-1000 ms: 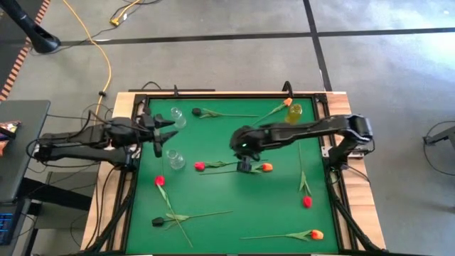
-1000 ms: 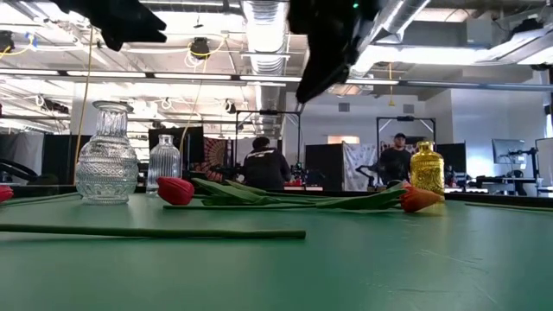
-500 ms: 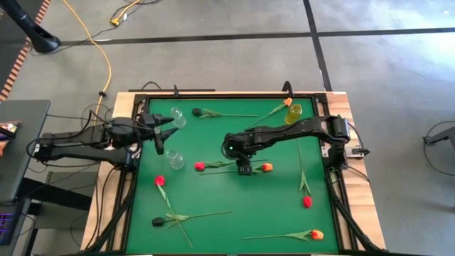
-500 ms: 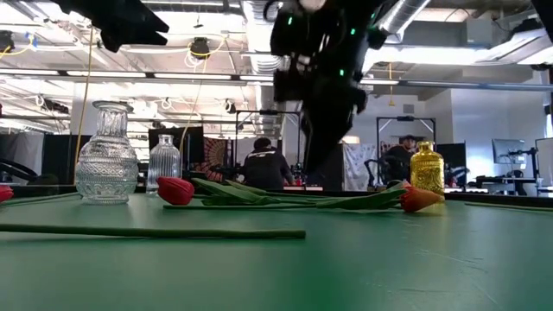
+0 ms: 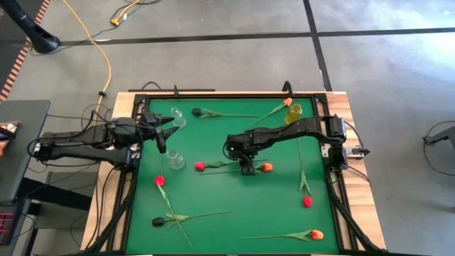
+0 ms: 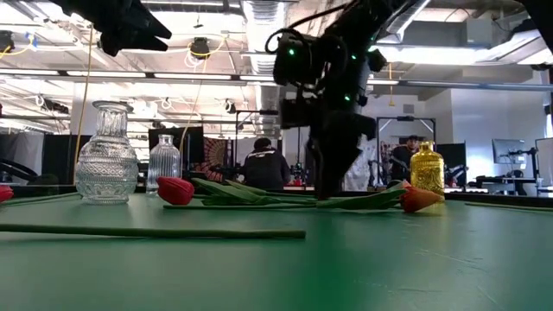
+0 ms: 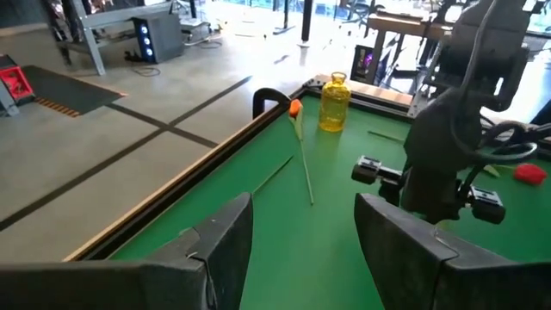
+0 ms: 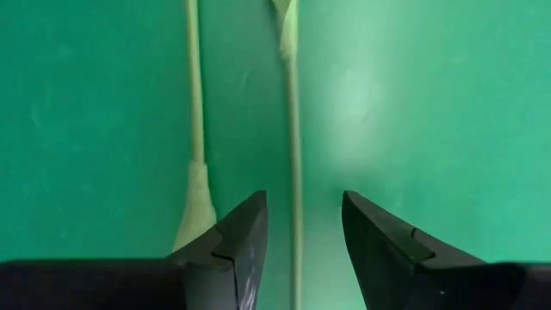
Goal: Sort flowers into vase by color
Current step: Put the top center red flower into the yellow vase
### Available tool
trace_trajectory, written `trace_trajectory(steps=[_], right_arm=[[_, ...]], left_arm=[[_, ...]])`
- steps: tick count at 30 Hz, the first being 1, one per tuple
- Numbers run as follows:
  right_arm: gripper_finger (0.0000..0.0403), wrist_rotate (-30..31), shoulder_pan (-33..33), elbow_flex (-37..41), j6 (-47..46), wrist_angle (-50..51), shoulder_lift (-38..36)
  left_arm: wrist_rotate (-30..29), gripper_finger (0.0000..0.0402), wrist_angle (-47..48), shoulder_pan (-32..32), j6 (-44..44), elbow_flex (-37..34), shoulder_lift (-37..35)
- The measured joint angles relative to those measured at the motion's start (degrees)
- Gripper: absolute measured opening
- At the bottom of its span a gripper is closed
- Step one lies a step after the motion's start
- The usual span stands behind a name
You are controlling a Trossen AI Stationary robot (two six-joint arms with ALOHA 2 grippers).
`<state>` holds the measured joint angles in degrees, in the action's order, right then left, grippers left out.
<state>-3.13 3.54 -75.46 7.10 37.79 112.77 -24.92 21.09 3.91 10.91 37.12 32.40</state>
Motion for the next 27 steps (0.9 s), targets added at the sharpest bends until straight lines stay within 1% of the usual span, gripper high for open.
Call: trace_trajectory(steps=[7,9,12,18,20,22,27], right_arm=[[0.0174,0.3,-0.5,4.1,-2.4,-5.4,-0.3],[0.0168,0.5,-0.7,5.1,-3.3,-6.7,-0.4],[0.0141,0.5,-0.8,5.7,-4.1,-6.7,-0.3],[0.0046,0.5,-0.8,5.8,-7.3,-7.0,-0.3],[0.002,0.2,-0.7,5.9,-8.5,-7.0,-0.3],[0.0014,0.1,-0.4,5.8,-8.7,-6.9,-1.0],[0.002,0.4,0.2,6.2,-9.9,-8.1,-4.1]], left_arm=[[-0.2,0.0193,0.0,0.0,0.5,0.0,0.3],[-0.2,0.0193,0.0,0.0,0.5,0.0,0.6],[-0.2,0.0193,0.1,0.0,0.9,0.0,1.3],[0.1,0.0193,0.0,0.0,1.2,0.0,3.1],[0.1,0.0193,0.0,0.0,1.9,0.0,3.5],[0.1,0.0193,0.0,0.0,2.3,0.0,3.9],[0.1,0.0193,-0.2,0.0,2.4,0.0,4.0]])
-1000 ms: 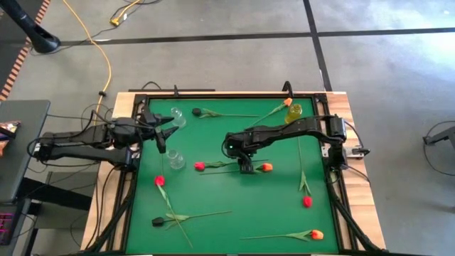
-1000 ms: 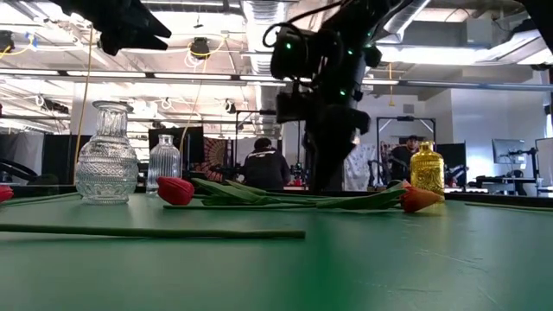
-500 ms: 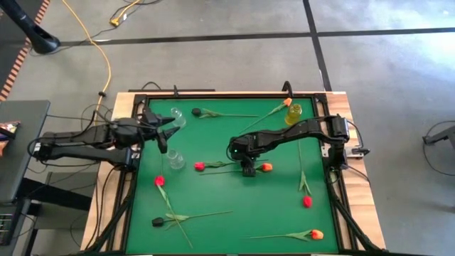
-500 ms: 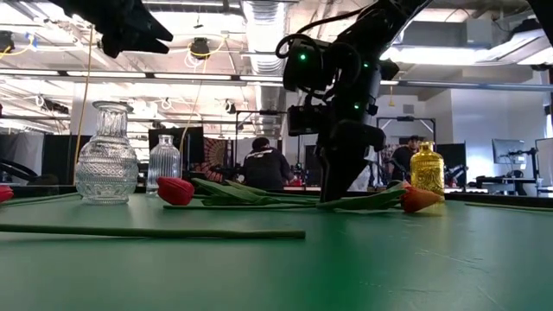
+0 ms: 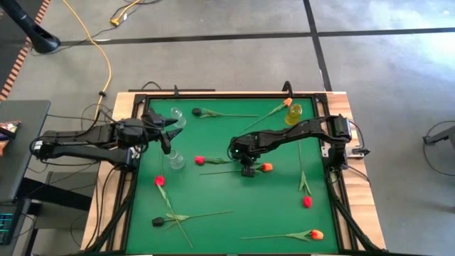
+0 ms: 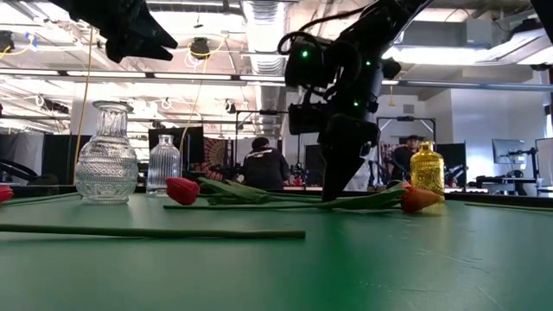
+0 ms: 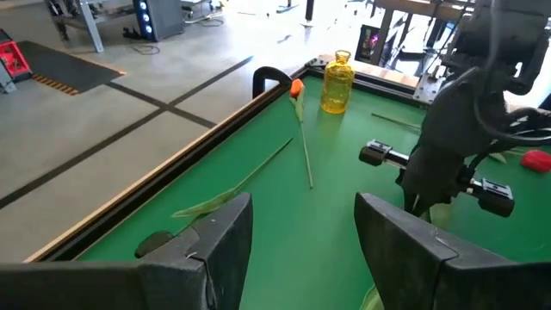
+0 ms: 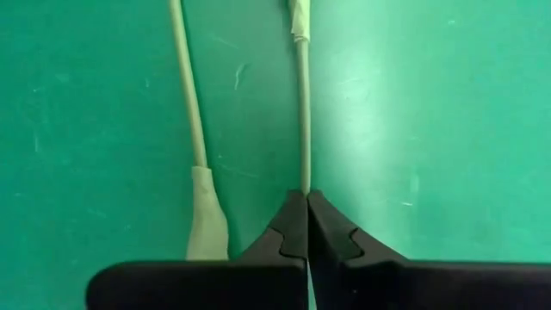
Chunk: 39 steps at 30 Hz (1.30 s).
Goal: Sort flowers into vase by color
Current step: Put the top center red flower into the yellow vase
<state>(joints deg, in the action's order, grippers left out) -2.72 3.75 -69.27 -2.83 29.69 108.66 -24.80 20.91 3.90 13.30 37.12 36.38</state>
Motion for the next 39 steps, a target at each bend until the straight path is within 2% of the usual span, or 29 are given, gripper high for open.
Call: trace_trajectory(steps=[11,18,26,29,34,39], right_arm=[[0.0015,0.1,8.5,2.4,-0.3,-7.0,-15.6],[0.0015,-0.1,16.1,13.9,-4.0,-17.4,-29.6],[0.0015,0.0,21.4,29.9,-9.2,-36.0,-50.3],[0.0015,2.9,22.2,34.3,-9.2,-40.0,-57.6],[0.0015,11.4,24.0,38.8,-5.9,-40.3,-67.9],[0.0015,18.3,28.2,42.0,-2.1,-40.3,-74.4]], left_arm=[[-1.9,0.0193,-5.4,0.0,-0.6,0.0,0.0],[-4.3,0.0193,-7.9,0.0,-0.6,0.0,-0.1],[-9.3,0.0193,-8.7,0.0,-0.2,0.0,0.0],[-12.2,0.0193,-9.0,0.0,0.1,0.0,0.0],[-15.6,0.0193,-8.9,0.0,2.0,0.0,0.0],[-16.6,0.0193,-8.9,0.0,2.5,0.0,0.0]])
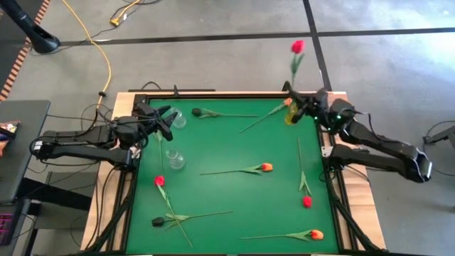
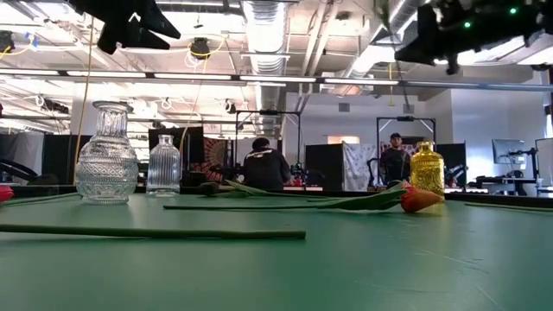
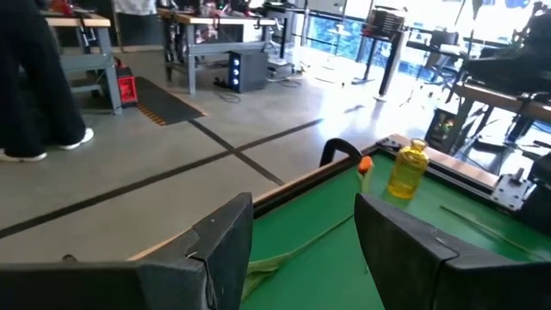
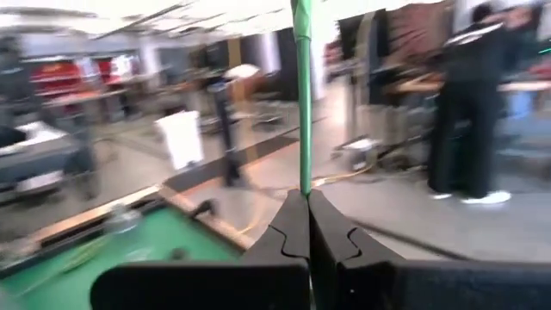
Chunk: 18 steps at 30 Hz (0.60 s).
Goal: Sort flowers into vase by color
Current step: Put the top center red flower into the yellow vase
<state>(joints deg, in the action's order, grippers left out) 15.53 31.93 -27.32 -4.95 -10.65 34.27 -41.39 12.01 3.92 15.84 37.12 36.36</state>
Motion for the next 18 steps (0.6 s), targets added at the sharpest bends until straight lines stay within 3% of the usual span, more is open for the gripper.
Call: trace_trajectory(steps=[10,18], right_arm=[[0.0016,1.4,12.4,7.0,-1.2,-5.7,-1.9],[0.0017,1.2,14.8,9.1,-2.2,-5.8,-1.7]], left_arm=[[0.0,0.0193,0.1,1.9,3.5,0.0,0.0],[0.0,0.0193,0.1,2.7,4.9,0.0,0.0]])
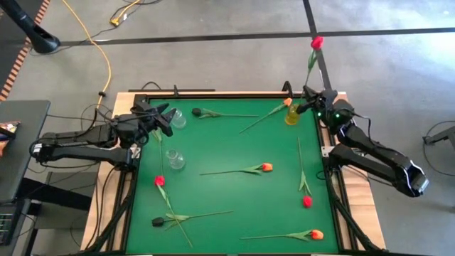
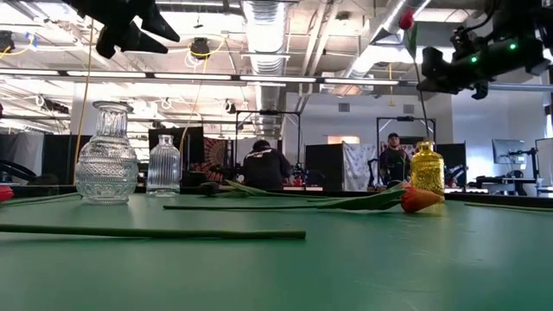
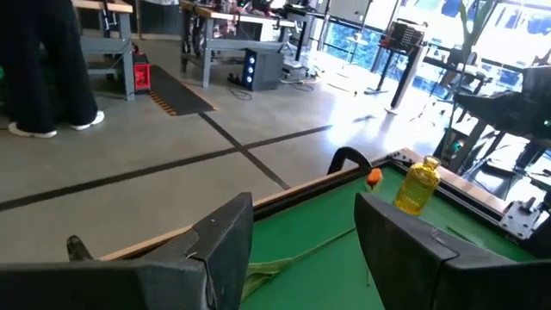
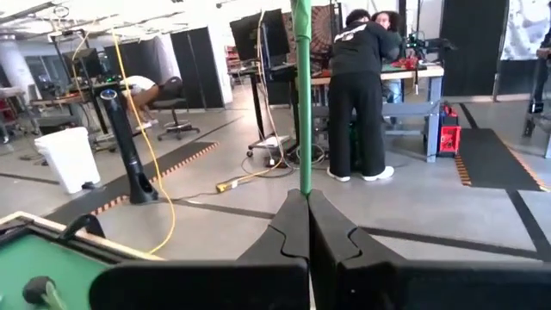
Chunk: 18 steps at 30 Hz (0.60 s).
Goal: Sort flowers into vase by color
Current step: Put the top center red flower into the yellow vase
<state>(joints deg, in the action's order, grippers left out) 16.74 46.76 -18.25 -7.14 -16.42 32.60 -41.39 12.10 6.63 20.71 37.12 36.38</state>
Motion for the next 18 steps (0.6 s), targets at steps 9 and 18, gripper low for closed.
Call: trace_trajectory(steps=[9,18], right_arm=[[0.0017,0.6,-0.1,0.8,1.2,-1.2,1.3],[0.0017,1.5,-0.1,0.7,1.3,-3.7,4.1]], left_arm=[[0.2,0.0193,0.0,0.0,0.1,0.0,0.0],[0.2,0.0193,0.0,0.0,0.9,0.0,0.0]])
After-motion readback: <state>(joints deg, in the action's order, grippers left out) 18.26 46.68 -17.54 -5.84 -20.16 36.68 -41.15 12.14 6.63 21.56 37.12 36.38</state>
